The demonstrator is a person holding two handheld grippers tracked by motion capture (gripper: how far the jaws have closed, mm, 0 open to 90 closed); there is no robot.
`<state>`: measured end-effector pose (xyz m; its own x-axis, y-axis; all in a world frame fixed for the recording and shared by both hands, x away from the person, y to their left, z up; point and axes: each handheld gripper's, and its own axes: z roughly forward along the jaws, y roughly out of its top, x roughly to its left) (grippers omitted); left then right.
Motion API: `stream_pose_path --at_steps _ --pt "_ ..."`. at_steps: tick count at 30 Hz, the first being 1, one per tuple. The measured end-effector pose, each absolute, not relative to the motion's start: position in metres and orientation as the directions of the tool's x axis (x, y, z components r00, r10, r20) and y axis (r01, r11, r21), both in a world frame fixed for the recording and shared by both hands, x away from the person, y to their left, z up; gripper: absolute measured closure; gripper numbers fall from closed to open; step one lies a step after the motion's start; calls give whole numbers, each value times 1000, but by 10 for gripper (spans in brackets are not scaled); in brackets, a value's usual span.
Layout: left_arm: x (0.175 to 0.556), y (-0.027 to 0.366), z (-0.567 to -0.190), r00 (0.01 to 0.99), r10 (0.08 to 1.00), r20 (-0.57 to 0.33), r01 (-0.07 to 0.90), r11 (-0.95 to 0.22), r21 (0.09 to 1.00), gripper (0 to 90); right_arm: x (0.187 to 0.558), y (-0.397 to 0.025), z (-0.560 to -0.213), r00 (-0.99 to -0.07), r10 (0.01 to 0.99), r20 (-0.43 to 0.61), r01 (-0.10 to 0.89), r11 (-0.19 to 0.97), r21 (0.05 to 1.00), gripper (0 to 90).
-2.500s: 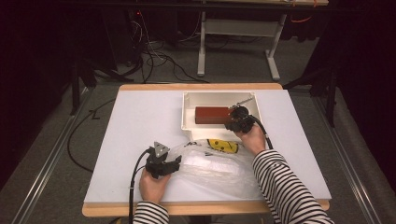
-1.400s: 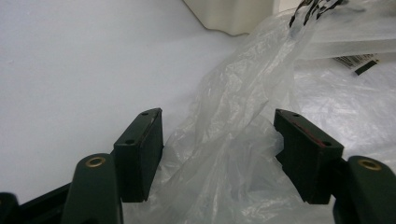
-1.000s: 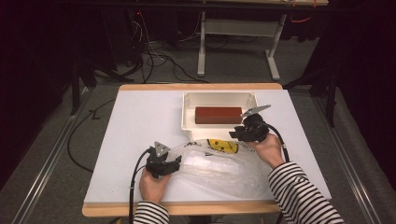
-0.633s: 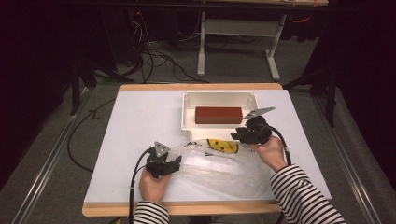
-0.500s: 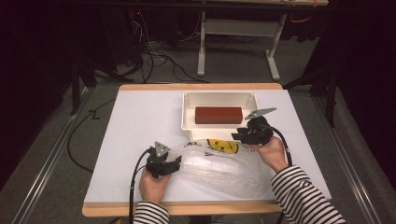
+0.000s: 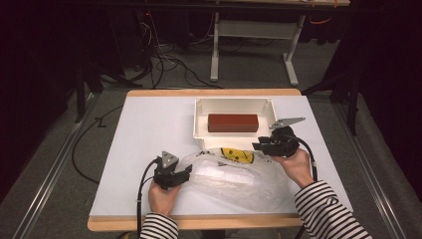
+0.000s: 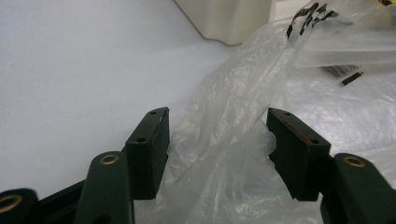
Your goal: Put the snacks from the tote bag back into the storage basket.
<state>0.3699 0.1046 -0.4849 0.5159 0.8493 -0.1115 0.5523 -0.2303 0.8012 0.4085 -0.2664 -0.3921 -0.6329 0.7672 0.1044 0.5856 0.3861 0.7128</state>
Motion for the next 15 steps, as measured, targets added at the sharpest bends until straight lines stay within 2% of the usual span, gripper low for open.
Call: stream_pose_path --at_steps 9,15 --pt "365 108 -479 529 842 -110 528 -225 819 428 399 -281 -393 -609 786 105 582 352 733 607" --pt "360 115 -471 540 830 -139 508 -190 840 423 392 -290 -393 -594 798 103 579 335 743 591"
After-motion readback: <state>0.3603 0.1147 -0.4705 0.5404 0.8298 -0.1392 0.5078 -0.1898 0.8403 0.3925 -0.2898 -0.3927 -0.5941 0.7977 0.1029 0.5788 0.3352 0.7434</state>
